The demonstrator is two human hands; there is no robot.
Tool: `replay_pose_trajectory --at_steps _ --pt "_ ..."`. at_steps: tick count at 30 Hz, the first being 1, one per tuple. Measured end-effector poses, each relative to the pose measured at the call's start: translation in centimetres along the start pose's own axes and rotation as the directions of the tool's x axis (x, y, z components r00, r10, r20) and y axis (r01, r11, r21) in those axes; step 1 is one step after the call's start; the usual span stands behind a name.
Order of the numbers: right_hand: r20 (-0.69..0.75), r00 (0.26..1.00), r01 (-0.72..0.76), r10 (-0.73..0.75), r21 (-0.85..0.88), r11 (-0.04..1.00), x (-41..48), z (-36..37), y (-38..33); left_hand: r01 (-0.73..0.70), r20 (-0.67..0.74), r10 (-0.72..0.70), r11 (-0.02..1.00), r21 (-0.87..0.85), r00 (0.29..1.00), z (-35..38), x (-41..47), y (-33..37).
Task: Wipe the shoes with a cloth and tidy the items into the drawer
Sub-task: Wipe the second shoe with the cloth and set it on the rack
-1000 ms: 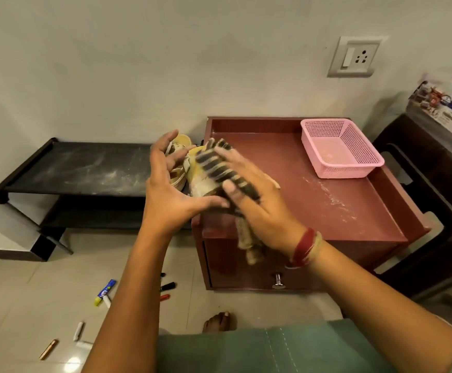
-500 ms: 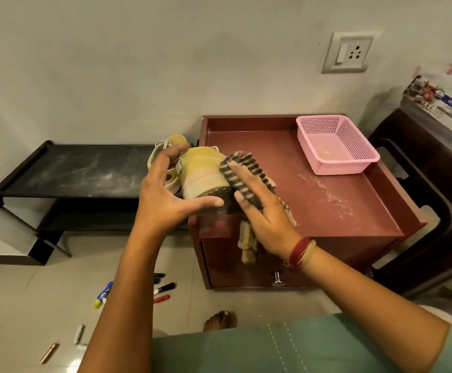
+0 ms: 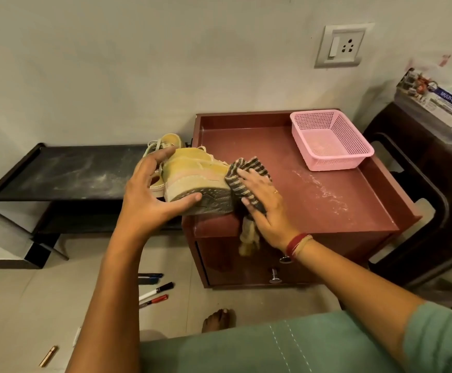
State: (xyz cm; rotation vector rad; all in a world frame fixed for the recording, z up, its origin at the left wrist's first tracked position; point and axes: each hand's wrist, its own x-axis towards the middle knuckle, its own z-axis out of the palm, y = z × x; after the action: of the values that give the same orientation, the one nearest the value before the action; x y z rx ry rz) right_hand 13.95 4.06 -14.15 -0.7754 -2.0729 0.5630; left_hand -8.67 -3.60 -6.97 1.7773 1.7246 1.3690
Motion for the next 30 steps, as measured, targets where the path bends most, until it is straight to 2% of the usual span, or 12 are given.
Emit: replay_pose_trajectory --at_steps 4,7,9,10,12,13,16,20,22,26,28,30 --pt "-0.139 0.898 -0.389 0.417 0.189 0.902 0.9 -0.7 1.6 0.002 0.015 -0.002 1.0 0.007 1.0 0.1 -0.2 -0.2" --pt "-0.121 0.972 -0.183 0.2 0.142 0.973 0.6 -1.0 0.2 0.004 0.062 -0.004 1.0 0.001 0.998 0.3 -0.3 0.1" --pt "0.033 0.997 0.064 -0.063 -0.028 0.998 0.0 -0.8 0.5 0.004 0.09 -0.008 0.999 0.043 0.996 0.5 -0.1 0.2" --pt "0.093 0.992 0.1 -0.091 -0.101 0.99 -0.3 -0.6 1.2 0.014 0.096 -0.02 0.998 0.068 0.995 0.7 -0.2 0.3" --pt "0.024 0.998 -0.056 0.059 -0.109 0.993 -0.4 -0.3 2.7 0.05 0.1 -0.059 0.994 0.093 0.993 0.7 -0.3 0.4" --pt "-0.06 0.978 -0.2 0.199 -0.006 0.98 -0.2 -0.5 2.9 0.067 0.1 -0.078 0.992 0.109 0.992 0.6 -0.4 0.6" --pt "-0.091 0.822 -0.536 0.562 0.209 0.818 0.7 -1.6 3.6 0.085 0.115 -0.124 0.952 0.294 0.986 0.1 -0.4 1.1" --pt "0.017 0.657 -0.629 0.753 0.563 0.536 1.8 -3.1 3.3 0.099 0.099 -0.223 0.731 0.675 0.97 1.3 0.3 2.8" --pt "-0.051 0.625 -0.571 0.779 0.651 0.501 2.1 -3.6 2.9 0.124 0.079 -0.303 0.595 0.794 0.95 3.0 0.8 3.6" --pt "-0.217 0.802 -0.431 0.557 0.437 0.79 1.8 -4.4 1.7 0.162 0.001 -0.388 0.389 0.907 0.922 6.6 1.5 4.5" --pt "-0.131 0.921 -0.33 0.367 0.241 0.913 0.9 -4.0 1.7 0.141 -0.011 -0.367 0.329 0.934 0.93 8.1 1.8 4.7" --pt "0.014 0.978 -0.206 0.206 -0.027 0.978 -0.3 -3.4 2.1 0.125 -0.012 -0.354 0.298 0.946 0.935 9.6 2.3 5.0"
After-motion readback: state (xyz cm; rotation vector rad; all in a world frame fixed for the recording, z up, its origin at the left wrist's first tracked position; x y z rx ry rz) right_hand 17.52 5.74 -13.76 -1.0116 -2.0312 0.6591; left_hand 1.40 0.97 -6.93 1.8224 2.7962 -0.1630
